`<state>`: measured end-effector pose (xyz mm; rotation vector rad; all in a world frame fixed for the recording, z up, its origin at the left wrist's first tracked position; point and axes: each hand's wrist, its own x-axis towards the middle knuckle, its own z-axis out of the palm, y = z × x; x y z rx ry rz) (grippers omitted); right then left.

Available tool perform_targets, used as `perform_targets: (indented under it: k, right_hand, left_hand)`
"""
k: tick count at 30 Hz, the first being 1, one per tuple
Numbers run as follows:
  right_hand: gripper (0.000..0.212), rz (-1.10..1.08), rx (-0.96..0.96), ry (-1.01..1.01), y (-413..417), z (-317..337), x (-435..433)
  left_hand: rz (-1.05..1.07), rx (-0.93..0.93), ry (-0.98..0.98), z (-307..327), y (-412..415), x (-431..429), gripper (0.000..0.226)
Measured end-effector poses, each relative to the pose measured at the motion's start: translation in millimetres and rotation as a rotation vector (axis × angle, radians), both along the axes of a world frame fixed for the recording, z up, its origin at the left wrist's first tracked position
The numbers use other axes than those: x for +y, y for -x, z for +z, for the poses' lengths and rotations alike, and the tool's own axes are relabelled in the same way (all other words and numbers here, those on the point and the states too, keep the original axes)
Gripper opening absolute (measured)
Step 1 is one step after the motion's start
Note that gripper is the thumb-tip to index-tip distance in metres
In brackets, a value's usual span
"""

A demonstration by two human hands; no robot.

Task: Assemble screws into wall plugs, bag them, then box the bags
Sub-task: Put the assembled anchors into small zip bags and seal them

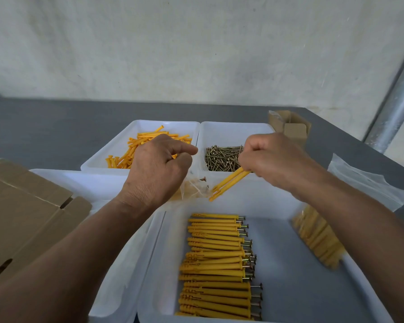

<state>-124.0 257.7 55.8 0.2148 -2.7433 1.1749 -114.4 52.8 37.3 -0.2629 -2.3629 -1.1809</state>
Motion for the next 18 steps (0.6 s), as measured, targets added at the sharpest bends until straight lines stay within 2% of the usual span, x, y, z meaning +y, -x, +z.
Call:
perform_targets:
  k: [4, 10, 18]
  right_hand:
    - [0.01, -0.041, 0.072, 0.155, -1, 8, 5]
    - [0.004, -0.038, 0.069, 0.384, -1, 8, 2]
    - [0.003, 0.165, 0.006, 0.268, -8, -18, -26]
  left_hand:
    - [0.002, -0.001, -0.009, 0, -1, 1, 0.043]
    - [-0.01, 0.01, -0.003, -1, -1, 1, 0.034]
    - [-0.018, 0.025, -0.002, -1, -1, 3, 0.042]
